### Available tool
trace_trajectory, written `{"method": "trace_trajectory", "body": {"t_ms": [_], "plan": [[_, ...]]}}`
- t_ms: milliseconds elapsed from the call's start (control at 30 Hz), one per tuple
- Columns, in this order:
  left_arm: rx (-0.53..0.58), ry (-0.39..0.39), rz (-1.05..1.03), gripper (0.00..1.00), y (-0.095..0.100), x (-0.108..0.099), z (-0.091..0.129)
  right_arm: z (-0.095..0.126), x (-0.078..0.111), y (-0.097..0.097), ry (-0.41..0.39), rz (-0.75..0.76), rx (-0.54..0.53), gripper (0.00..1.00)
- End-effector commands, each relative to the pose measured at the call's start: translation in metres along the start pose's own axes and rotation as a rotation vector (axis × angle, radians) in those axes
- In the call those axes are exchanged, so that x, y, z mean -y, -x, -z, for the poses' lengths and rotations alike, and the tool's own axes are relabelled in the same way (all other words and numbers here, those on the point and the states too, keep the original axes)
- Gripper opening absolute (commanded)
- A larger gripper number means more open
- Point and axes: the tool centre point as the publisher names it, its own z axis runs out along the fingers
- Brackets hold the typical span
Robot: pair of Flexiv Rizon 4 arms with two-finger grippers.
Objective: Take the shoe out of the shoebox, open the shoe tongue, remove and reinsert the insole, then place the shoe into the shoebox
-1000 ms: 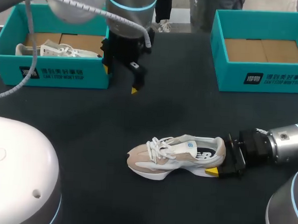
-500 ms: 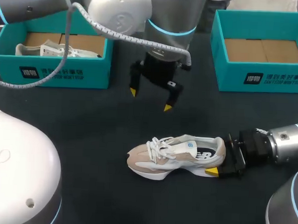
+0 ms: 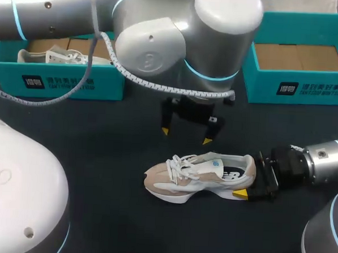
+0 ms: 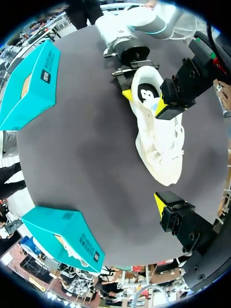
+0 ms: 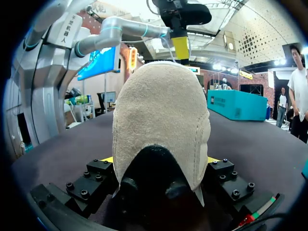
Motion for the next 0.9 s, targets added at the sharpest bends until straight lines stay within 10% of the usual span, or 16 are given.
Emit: {"method": "trace_trajectory", "body": {"t_ms": [33,900], "plan": [[-0.011,-0.022,0.037,1.00,-0.007,-0.011,-0.004,-0.005,0.003,-0.001,-0.003,0.000,0.002,0.00],[0.017,0.011,0.136,1.00,-0.081,-0.030,-0.047,-0.005,0.003,-0.001,-0.003,0.000,0.002,0.00]]}}
